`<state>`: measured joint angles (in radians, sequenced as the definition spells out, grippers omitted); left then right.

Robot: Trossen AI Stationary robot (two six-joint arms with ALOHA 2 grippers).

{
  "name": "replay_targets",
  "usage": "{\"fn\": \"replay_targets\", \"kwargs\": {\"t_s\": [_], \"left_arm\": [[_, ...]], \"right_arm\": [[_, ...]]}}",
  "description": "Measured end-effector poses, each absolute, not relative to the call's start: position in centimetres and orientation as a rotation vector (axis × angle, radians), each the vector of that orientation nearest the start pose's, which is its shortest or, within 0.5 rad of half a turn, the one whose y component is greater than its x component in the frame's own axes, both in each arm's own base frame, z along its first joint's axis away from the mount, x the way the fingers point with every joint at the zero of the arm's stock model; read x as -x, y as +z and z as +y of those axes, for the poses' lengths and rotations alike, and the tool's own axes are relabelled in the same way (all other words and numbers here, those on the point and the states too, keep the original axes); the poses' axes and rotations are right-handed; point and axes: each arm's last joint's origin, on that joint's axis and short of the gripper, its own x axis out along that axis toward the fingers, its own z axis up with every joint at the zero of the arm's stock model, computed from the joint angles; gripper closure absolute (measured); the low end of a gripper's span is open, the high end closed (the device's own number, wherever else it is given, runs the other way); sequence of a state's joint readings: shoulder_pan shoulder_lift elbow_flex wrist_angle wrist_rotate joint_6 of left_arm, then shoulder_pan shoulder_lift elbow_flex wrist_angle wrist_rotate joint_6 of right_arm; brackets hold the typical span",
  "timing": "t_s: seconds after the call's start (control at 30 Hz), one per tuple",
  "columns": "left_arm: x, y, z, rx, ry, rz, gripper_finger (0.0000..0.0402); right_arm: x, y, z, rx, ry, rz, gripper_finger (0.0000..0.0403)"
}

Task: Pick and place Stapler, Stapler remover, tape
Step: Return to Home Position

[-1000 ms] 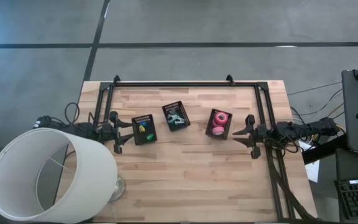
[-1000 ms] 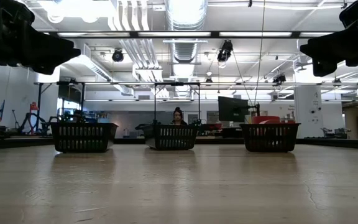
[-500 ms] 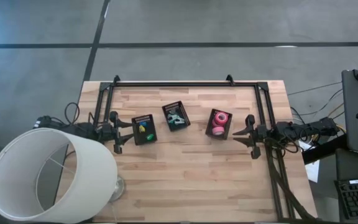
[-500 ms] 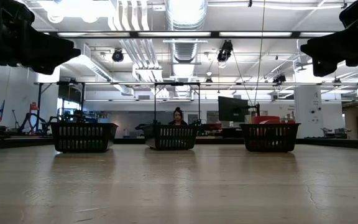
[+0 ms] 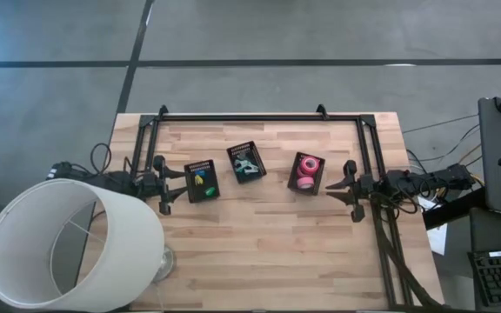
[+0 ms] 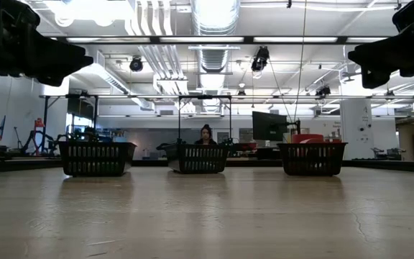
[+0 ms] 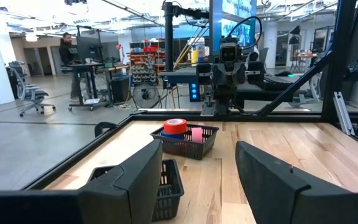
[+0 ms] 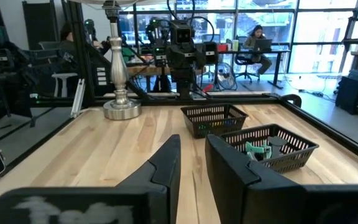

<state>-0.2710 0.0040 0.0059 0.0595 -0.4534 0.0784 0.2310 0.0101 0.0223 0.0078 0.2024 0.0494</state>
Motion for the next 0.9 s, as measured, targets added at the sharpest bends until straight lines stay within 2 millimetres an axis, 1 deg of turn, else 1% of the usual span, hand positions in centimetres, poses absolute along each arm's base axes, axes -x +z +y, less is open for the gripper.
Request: {"fn": "replay_targets", "kwargs": {"t_s": [0.57,0.9], "left_arm": [[-9.44,17.08,-1.31,-0.056,0.184,-0.051,0.0193],[-9.44,17.08,-1.31,-0.056,0.184,-0.05,0.0193]], "right_arm": [[-9.51,17.11,1.64,-0.054,0.029,-0.019,0.031],[-9.51,17.11,1.64,-0.054,0.029,-0.019,0.0324]]}}
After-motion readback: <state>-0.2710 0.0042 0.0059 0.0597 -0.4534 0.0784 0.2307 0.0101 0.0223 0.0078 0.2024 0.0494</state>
